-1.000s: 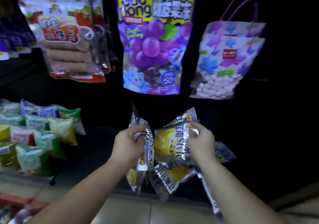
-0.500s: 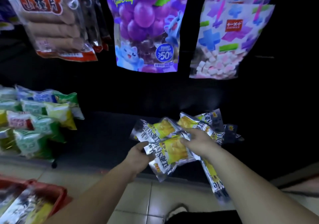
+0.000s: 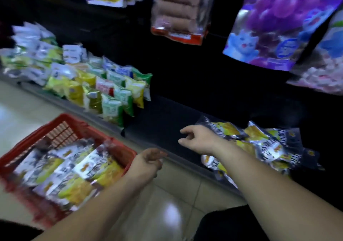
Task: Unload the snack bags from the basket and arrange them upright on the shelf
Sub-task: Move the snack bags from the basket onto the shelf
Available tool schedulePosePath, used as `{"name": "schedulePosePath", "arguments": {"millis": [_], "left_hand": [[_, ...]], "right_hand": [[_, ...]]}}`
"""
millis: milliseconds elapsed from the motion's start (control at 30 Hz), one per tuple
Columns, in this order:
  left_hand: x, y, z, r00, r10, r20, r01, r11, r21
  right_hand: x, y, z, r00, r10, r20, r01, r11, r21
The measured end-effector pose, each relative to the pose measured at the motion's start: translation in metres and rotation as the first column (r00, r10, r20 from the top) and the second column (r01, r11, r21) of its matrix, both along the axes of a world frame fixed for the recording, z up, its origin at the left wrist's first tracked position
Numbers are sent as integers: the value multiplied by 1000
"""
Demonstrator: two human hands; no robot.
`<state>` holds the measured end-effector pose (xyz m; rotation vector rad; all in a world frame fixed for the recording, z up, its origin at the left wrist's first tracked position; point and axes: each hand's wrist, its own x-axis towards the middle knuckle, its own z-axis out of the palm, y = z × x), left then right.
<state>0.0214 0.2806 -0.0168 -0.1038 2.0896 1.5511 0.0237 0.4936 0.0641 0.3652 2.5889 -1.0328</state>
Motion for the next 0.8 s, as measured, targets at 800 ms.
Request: {"name": "schedulePosePath", "arguments": {"millis": [800], "left_hand": [[50, -228, -72, 981, 125, 147, -30, 853, -522]], "right_hand": [[-63, -262, -126, 715, 598, 362, -653, 757, 41]]}}
